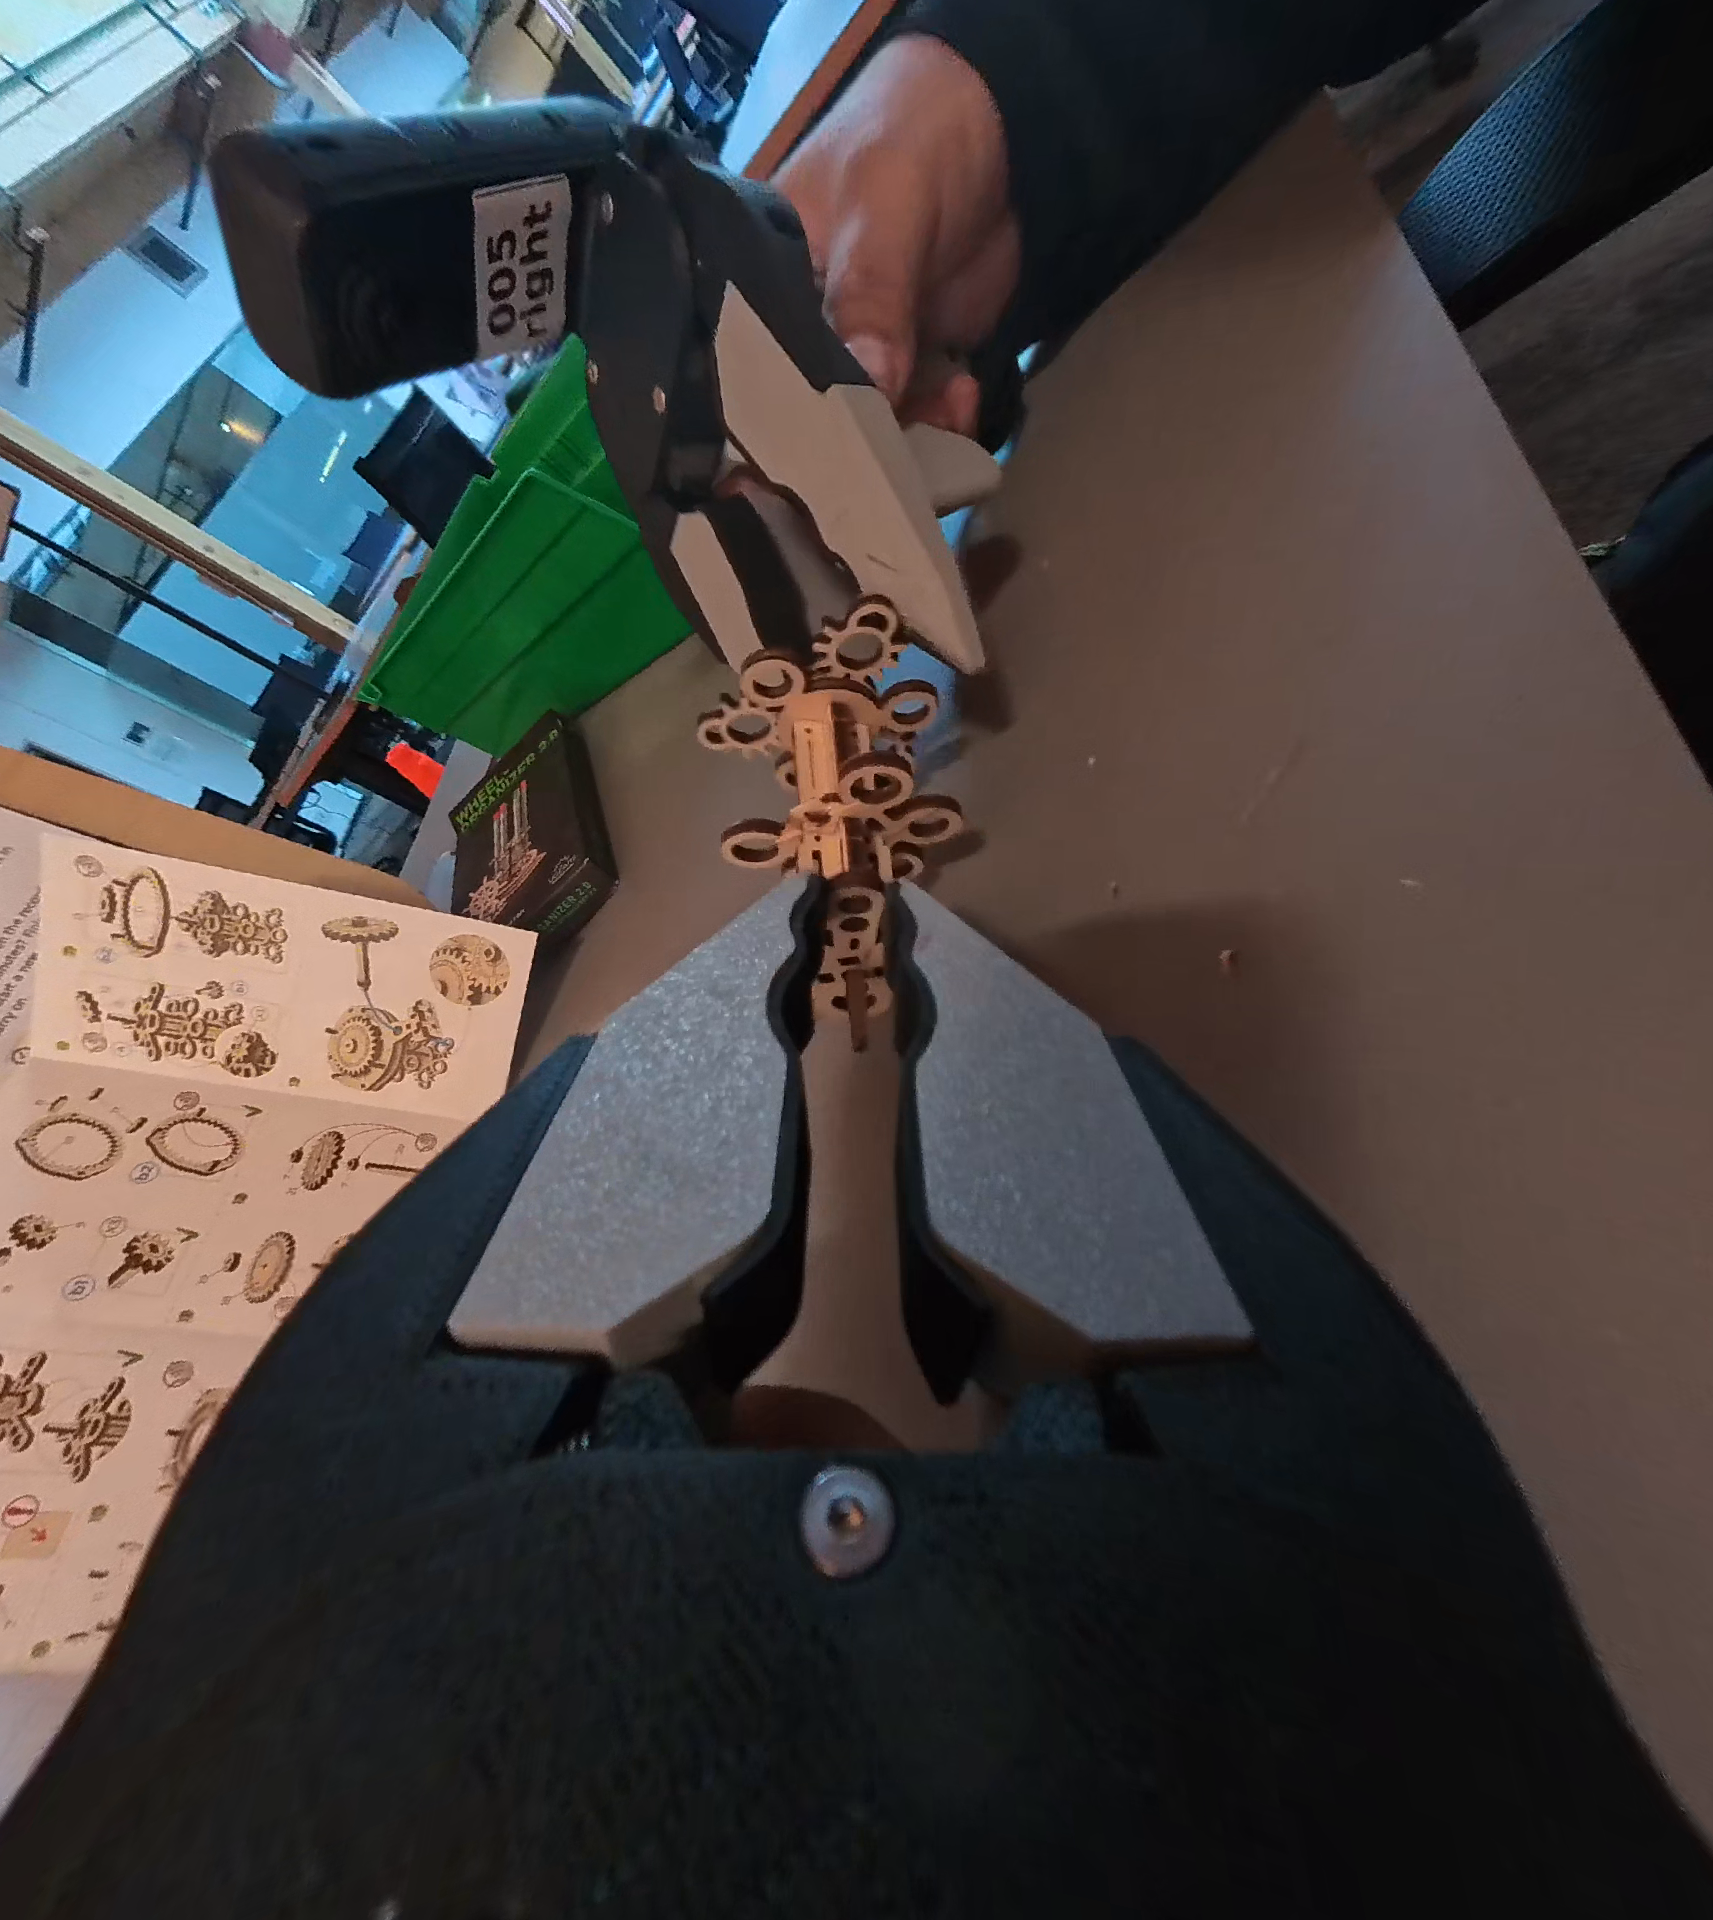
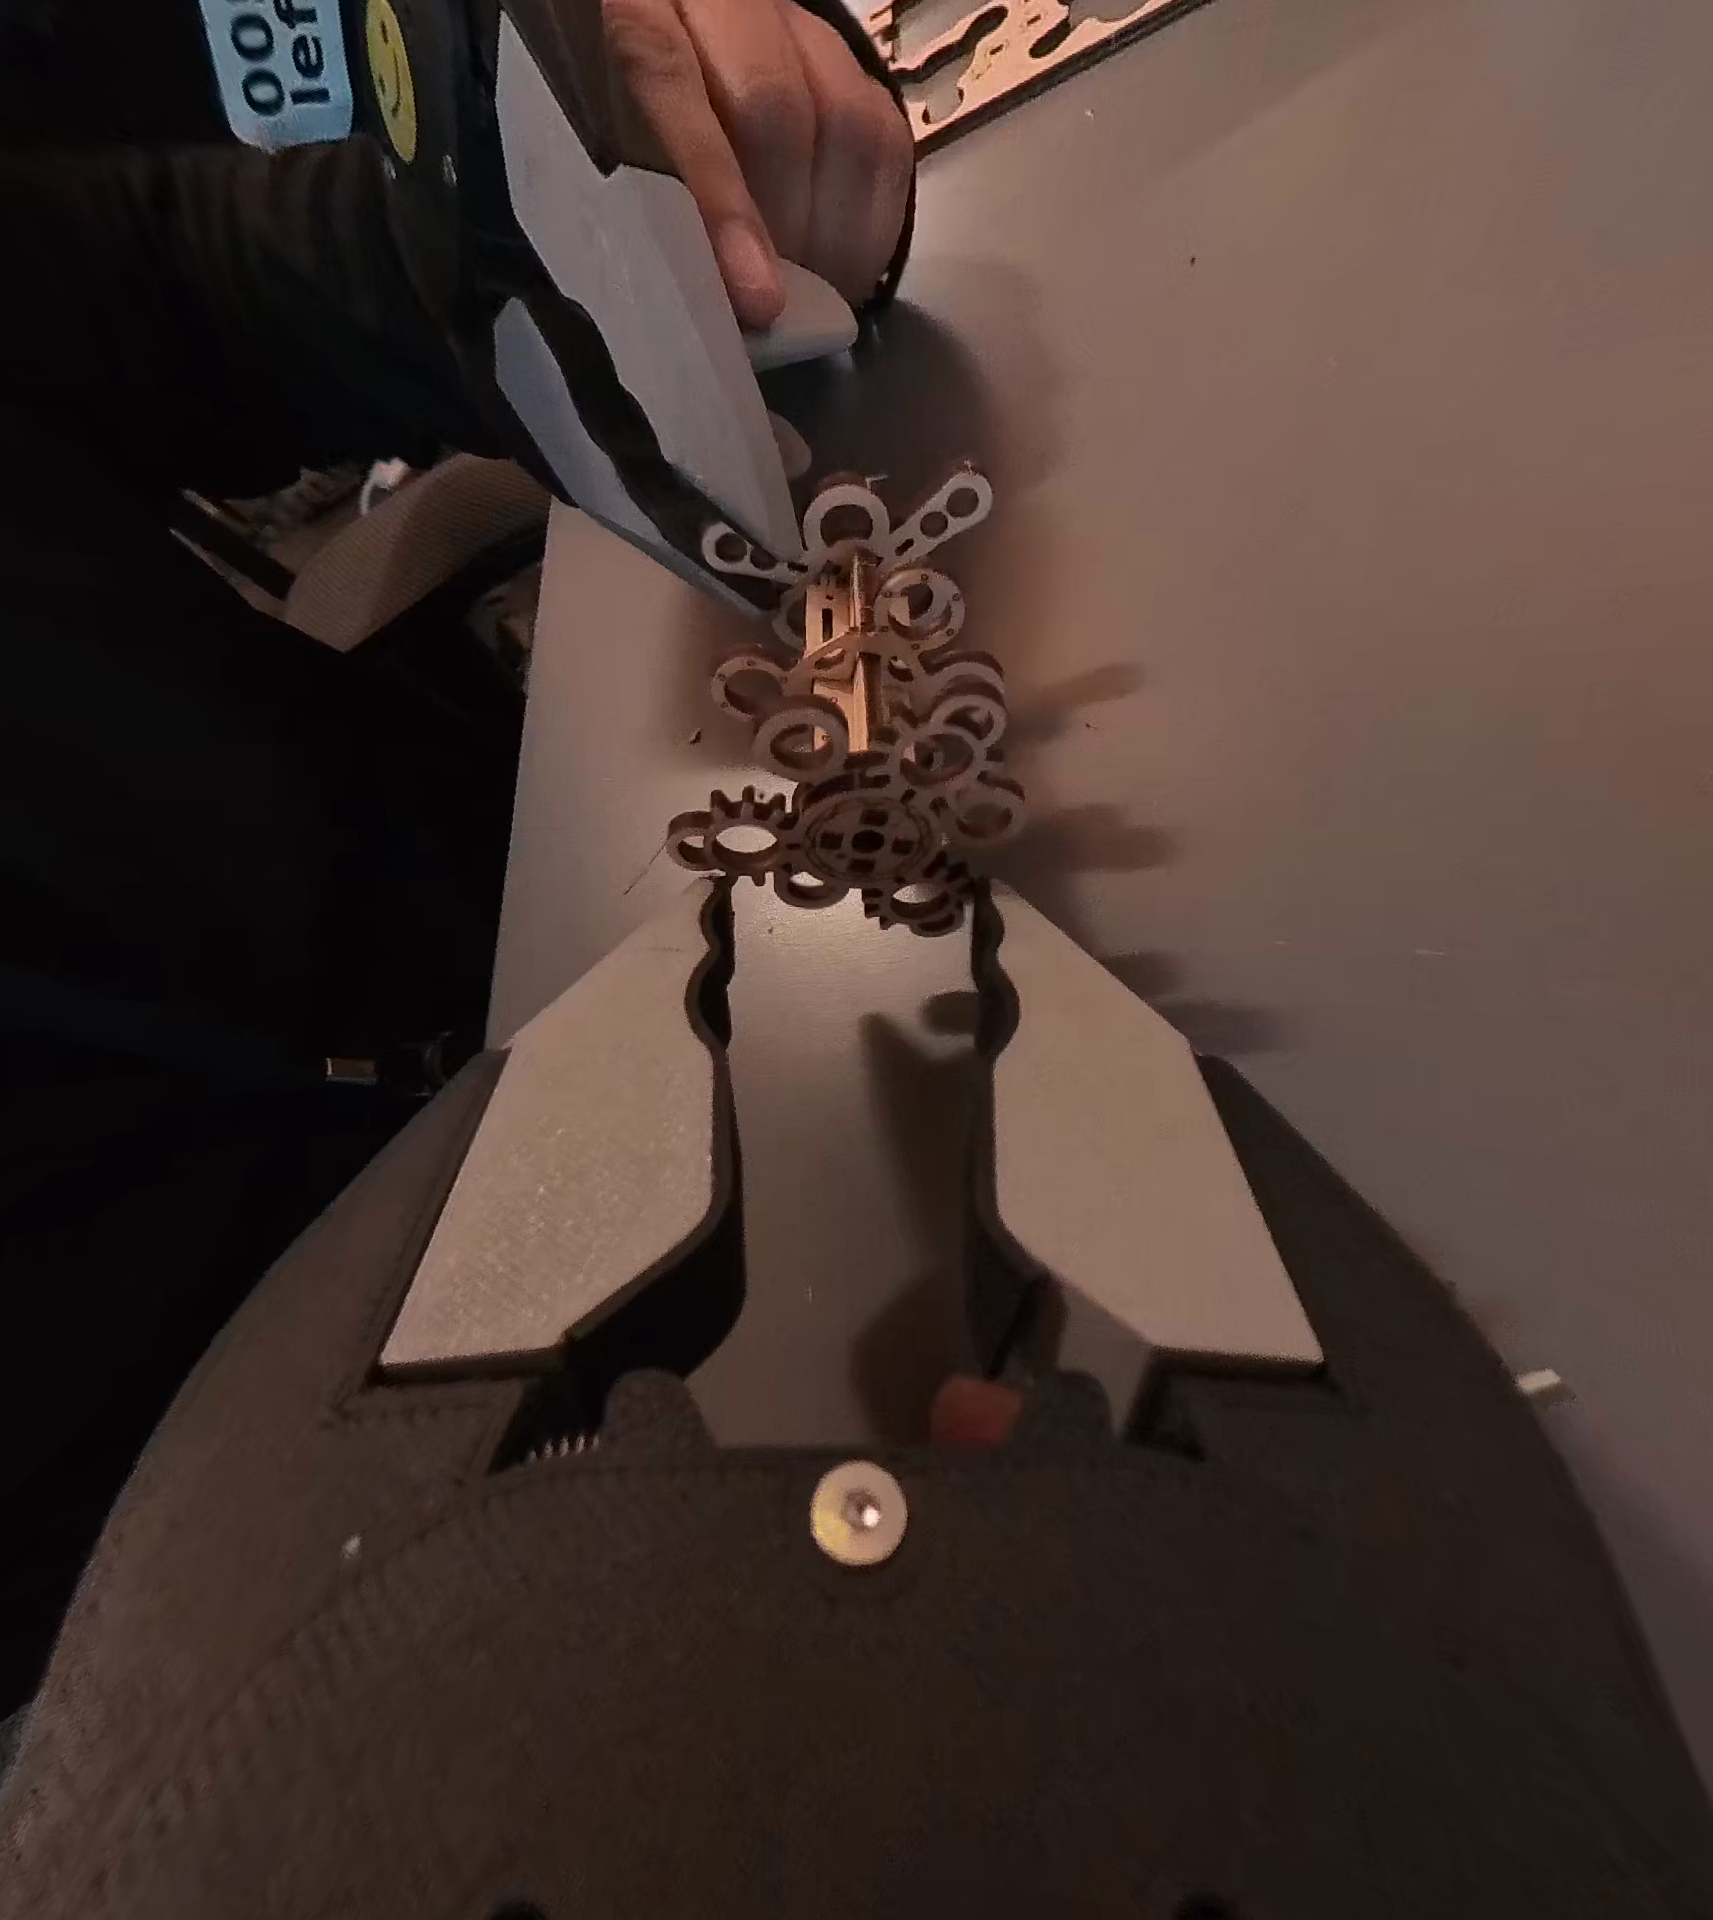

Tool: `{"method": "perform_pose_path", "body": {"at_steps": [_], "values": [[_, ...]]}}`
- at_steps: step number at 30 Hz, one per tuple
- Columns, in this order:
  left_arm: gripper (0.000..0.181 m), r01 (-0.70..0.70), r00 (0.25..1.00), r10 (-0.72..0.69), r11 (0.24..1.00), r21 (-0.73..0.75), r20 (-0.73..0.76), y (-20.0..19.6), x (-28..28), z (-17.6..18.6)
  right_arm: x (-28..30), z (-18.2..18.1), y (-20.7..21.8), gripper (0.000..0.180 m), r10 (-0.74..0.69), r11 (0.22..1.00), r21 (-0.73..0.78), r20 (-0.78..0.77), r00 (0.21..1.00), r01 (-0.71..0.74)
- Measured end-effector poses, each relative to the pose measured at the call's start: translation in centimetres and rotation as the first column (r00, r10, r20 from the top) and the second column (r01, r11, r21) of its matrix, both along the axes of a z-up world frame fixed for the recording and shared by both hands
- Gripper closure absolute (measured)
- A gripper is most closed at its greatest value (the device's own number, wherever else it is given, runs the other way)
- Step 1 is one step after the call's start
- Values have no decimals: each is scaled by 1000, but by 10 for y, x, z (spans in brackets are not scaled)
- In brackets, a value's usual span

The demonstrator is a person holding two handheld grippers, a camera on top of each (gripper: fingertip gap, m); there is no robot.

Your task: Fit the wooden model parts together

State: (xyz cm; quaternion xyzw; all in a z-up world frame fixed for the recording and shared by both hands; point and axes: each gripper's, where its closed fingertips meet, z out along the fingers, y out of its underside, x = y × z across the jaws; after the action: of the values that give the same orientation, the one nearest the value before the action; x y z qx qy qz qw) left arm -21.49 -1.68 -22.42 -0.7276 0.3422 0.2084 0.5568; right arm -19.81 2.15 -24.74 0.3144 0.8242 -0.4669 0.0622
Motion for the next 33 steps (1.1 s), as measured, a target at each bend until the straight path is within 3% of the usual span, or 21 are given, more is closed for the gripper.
{"method": "perform_pose_path", "body": {"at_steps": [8,33], "values": [[173,-18,998,21,998,57,-51,0,-3,3,0,-1,-1,137,-12,998,56,-70,997,16],[174,-14,998,18,998,63,-65,0,-1,3,-1,3,-2,137,-27,1000,9,-46,999,27]]}}
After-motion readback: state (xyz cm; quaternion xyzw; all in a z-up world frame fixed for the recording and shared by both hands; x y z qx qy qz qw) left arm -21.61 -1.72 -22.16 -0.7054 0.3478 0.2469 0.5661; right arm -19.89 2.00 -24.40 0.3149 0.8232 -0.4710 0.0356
